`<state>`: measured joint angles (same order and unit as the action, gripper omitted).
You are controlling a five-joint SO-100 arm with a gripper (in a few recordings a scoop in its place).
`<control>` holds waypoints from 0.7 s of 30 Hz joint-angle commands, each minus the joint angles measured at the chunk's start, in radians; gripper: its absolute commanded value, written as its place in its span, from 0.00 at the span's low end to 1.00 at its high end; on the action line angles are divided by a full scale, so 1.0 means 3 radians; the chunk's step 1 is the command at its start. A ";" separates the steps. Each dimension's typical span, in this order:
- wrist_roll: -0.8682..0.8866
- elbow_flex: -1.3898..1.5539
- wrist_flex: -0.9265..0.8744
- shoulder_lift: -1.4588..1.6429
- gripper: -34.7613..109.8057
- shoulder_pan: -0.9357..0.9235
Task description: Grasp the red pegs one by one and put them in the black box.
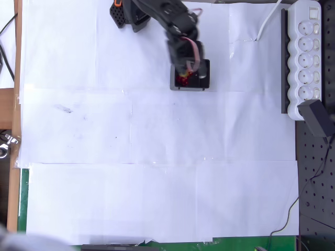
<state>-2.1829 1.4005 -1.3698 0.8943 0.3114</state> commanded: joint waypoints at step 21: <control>0.1140 -0.4193 0.1002 -0.2817 0.24 -0.0966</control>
<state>-1.8116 0.1519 -1.0492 0.0813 -0.0061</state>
